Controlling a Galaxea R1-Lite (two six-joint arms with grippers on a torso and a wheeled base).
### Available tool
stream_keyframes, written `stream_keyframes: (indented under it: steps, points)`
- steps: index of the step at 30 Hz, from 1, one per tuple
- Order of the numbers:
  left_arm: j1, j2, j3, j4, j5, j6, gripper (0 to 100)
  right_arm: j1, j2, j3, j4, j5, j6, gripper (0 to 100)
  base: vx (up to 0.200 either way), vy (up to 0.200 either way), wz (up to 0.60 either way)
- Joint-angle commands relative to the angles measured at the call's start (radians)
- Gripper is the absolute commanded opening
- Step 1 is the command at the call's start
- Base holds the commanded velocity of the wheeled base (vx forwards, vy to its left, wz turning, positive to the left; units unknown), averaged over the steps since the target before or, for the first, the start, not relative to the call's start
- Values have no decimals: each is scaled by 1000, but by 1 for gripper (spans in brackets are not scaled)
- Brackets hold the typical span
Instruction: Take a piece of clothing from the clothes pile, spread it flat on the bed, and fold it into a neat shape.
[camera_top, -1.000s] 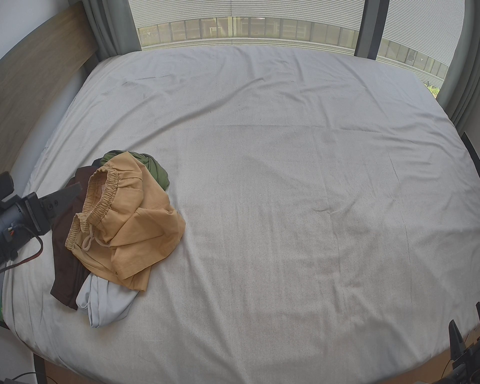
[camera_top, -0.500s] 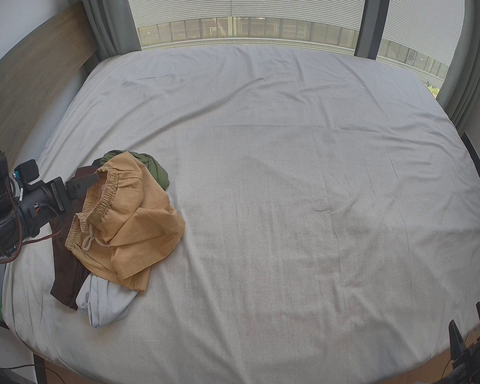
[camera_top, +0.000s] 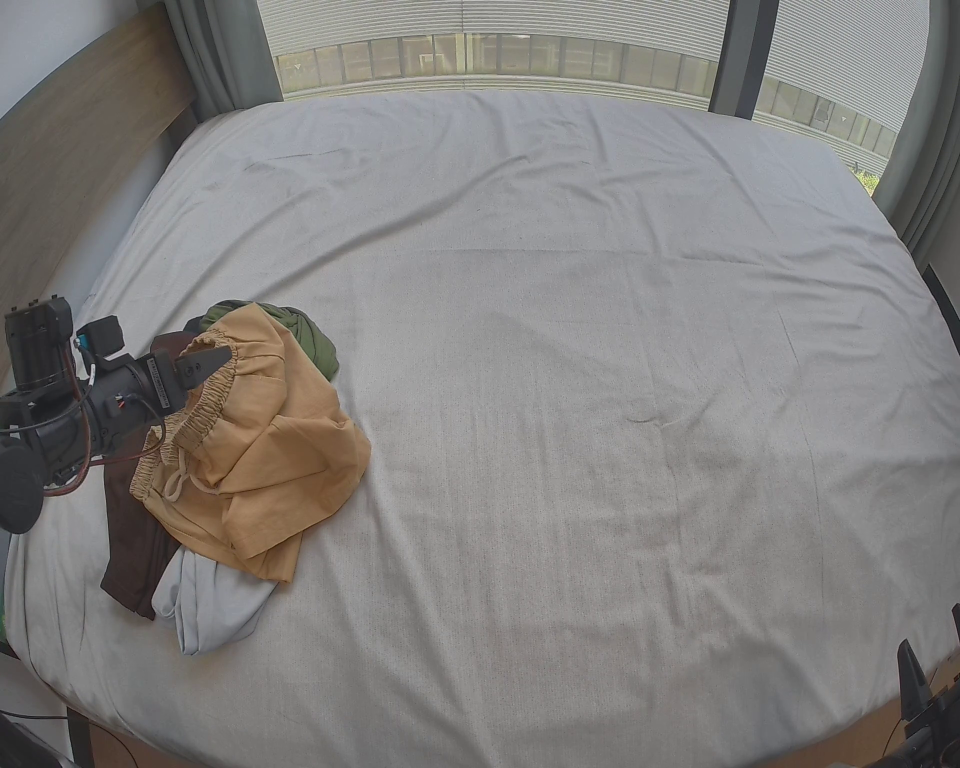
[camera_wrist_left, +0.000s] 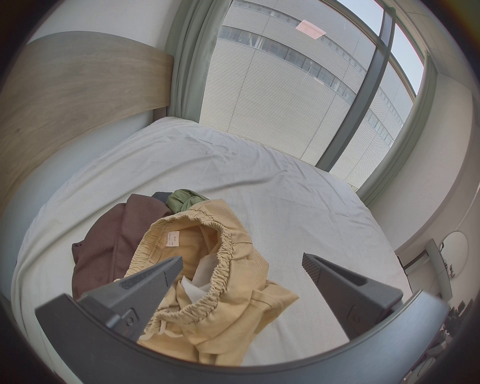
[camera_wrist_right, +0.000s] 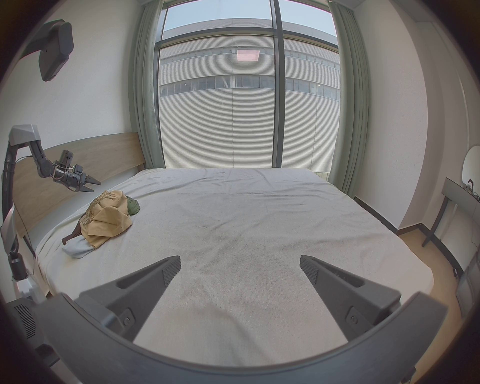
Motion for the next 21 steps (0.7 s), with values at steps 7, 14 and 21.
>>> stream_keyframes:
  steps: [7, 14, 21]
  points:
    - [-20, 130, -68, -50, -1, -2, 100, 1, -16, 18, -1, 0, 0, 100, 0, 0, 0]
    - [-44, 180, -96, -59, -1, -2, 100, 2, -16, 18, 0, 0, 0, 100, 0, 0, 0]
    - [-51, 241, -136, -96, 4, -3, 100, 1, -16, 18, -1, 0, 0, 100, 0, 0, 0]
